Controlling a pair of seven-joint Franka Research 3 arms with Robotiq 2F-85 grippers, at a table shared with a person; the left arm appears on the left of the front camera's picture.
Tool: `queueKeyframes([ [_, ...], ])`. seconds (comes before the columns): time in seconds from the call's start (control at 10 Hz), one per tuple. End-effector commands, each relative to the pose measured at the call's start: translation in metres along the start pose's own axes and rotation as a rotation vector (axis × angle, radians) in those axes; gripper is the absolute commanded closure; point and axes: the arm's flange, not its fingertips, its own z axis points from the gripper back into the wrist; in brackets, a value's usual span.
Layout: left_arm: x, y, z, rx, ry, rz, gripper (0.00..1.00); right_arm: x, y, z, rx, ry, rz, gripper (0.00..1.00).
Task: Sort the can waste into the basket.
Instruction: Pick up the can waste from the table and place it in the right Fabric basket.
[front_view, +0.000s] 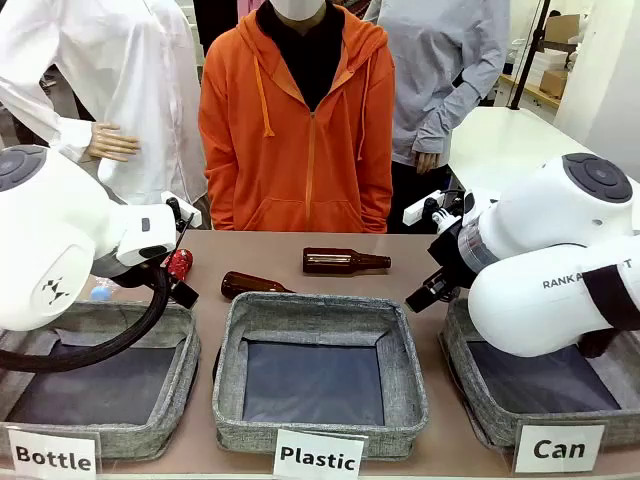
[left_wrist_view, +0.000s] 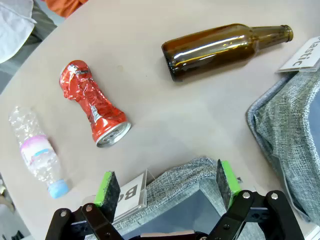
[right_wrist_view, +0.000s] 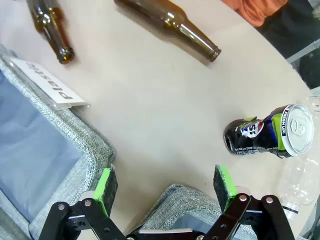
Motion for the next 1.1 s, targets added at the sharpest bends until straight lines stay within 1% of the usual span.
queueKeyframes([
  [0.0, 0.0006, -0.0001, 0.0004, 0.0, -0.002, -0.001, 0.0, 0.0, -0.0001, 0.0001, 0.0, 0.0, 0.0, 0.0],
  [1.0, 0.0006, -0.0001, 0.0004, 0.0, -0.002, -0.001, 0.0, 0.0, -0.0001, 0.0001, 0.0, 0.0, 0.0, 0.0],
])
